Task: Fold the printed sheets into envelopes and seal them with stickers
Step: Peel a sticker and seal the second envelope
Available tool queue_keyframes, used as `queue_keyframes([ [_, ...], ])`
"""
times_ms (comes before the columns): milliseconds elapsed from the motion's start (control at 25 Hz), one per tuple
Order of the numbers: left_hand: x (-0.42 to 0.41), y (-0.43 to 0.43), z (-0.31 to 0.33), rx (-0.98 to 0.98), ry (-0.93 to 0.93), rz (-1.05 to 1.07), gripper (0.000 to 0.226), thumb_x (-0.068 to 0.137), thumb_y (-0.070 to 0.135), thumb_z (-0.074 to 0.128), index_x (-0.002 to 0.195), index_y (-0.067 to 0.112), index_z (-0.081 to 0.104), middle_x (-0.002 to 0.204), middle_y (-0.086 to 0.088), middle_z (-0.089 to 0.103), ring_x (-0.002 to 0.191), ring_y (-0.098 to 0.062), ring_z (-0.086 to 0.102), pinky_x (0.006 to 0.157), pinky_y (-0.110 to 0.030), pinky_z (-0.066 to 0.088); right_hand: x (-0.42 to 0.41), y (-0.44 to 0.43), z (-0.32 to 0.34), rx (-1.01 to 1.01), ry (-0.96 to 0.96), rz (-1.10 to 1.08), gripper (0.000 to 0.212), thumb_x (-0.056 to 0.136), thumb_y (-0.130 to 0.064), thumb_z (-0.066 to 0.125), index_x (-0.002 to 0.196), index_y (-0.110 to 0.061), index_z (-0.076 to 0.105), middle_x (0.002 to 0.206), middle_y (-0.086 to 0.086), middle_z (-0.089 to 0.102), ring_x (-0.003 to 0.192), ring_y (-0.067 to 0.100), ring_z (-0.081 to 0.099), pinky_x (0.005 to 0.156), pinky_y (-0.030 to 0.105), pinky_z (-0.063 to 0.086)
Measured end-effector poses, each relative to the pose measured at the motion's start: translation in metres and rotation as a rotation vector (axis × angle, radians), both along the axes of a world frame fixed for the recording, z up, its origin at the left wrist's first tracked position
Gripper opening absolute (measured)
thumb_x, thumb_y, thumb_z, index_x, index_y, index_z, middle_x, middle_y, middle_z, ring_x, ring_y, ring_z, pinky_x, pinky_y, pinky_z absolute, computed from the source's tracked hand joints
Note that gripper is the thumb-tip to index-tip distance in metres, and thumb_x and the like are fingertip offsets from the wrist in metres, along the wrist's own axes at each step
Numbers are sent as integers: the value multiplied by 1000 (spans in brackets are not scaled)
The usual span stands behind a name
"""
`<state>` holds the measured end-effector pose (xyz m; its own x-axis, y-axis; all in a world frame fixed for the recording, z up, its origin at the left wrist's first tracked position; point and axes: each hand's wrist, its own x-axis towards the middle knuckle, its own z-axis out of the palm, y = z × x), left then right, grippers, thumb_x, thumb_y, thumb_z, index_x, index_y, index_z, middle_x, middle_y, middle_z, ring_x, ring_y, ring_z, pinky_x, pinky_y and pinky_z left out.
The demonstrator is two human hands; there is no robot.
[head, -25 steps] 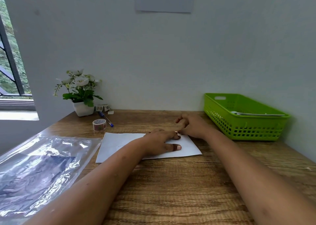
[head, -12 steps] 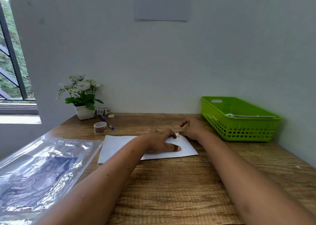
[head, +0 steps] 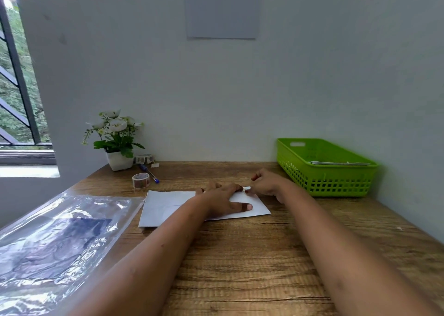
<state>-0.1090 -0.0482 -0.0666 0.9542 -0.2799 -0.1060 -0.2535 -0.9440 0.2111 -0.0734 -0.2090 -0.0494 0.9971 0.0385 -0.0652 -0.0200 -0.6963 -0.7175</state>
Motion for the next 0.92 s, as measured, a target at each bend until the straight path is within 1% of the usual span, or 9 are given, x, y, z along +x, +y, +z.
queue_keyframes([
  [120,1,0,-1,-48,-5,28,78,82,75,39,147,42,11,158,-4,19,146,-26,4,111,-58,7,1,8,-4,-62,-25,-44,59,73,-29,78,122,-13,49,123,9,54,112,24,52,83,28,42],
  [280,-4,0,-6,-83,-82,43,78,80,74,44,146,40,19,153,5,32,144,-22,15,112,-55,12,-3,8,-6,-45,-55,-46,37,81,-12,68,113,-14,51,112,8,54,101,21,51,78,26,40],
  [400,-14,4,0,-159,-393,30,63,82,62,55,137,38,34,128,14,59,130,-18,41,111,-49,23,-6,5,-8,-17,-112,-76,15,88,-12,54,102,-18,50,113,11,59,97,23,53,79,28,42],
  [480,-16,18,13,-214,-657,232,46,86,48,55,128,37,40,116,8,66,116,-21,53,101,-44,35,-13,3,-3,-2,-105,-87,21,88,-12,49,108,-14,54,117,15,60,99,26,57,81,30,45],
  [520,-17,31,20,-246,-697,407,44,86,42,56,127,35,41,117,2,66,113,-25,54,95,-42,40,-17,2,0,-56,-102,-86,27,89,-11,47,115,-10,55,119,16,60,101,27,58,82,29,46],
  [640,-23,72,25,-255,-399,805,62,86,34,61,139,22,31,135,-13,51,123,-34,45,96,-45,42,-32,0,13,-333,-107,-12,25,94,-14,47,113,-5,61,115,15,61,109,30,57,84,29,43],
  [720,-25,86,20,-207,-195,805,74,85,34,64,143,12,24,141,-16,44,128,-34,44,100,-44,40,-47,6,16,-404,-26,47,15,93,-23,55,81,-14,57,84,6,57,90,26,57,80,31,45],
  [800,-24,88,19,-201,-147,793,75,84,30,67,143,11,25,140,-15,45,128,-32,44,98,-43,41,-55,13,16,-443,63,38,35,87,-30,65,66,-14,42,70,3,46,81,22,52,81,31,49],
  [920,-29,86,28,-289,-205,780,56,87,9,59,138,7,36,133,-18,51,119,-33,50,87,-37,46,-59,17,13,-458,38,-7,27,85,-33,67,84,-9,54,87,8,52,85,23,52,80,32,50],
])
